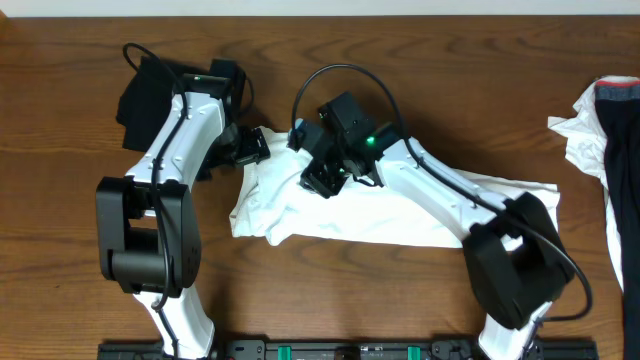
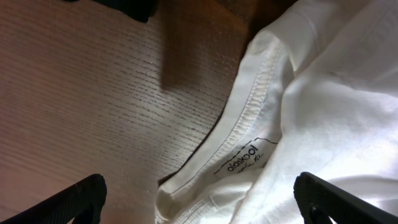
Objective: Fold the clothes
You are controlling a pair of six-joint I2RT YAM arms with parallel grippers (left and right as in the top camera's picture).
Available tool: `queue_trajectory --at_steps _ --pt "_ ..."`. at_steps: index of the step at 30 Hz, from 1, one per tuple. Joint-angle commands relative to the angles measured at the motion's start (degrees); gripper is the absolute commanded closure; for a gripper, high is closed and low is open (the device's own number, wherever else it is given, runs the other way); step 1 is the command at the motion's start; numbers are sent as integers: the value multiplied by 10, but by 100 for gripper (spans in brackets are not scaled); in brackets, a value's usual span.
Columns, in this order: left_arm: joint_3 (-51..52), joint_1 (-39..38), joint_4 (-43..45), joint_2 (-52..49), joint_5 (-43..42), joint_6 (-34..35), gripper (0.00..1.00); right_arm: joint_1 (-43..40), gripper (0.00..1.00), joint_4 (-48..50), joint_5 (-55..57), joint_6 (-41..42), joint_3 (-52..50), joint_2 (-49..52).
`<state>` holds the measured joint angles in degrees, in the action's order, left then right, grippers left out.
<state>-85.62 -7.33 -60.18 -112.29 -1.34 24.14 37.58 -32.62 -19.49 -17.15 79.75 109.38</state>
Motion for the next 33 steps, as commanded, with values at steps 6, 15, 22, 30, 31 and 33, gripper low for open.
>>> queue_trajectory --at_steps 6,15,22,30,31,33 --pt "4 0 -3 -8 1 -1 2 56 50 -34 121 -77 10 -1" --pt "4 0 -3 -8 1 -1 2 60 51 -32 129 -100 10 24" --pt "4 0 -3 -8 1 -1 2 63 52 -36 124 -99 10 52" --pt "4 0 -3 -8 1 -1 2 63 66 -46 124 -90 10 52" --pt "4 0 -3 -8 1 -1 2 63 65 -48 124 -86 10 52" --pt "4 0 -3 -8 1 -1 2 63 65 -52 124 -83 10 52"
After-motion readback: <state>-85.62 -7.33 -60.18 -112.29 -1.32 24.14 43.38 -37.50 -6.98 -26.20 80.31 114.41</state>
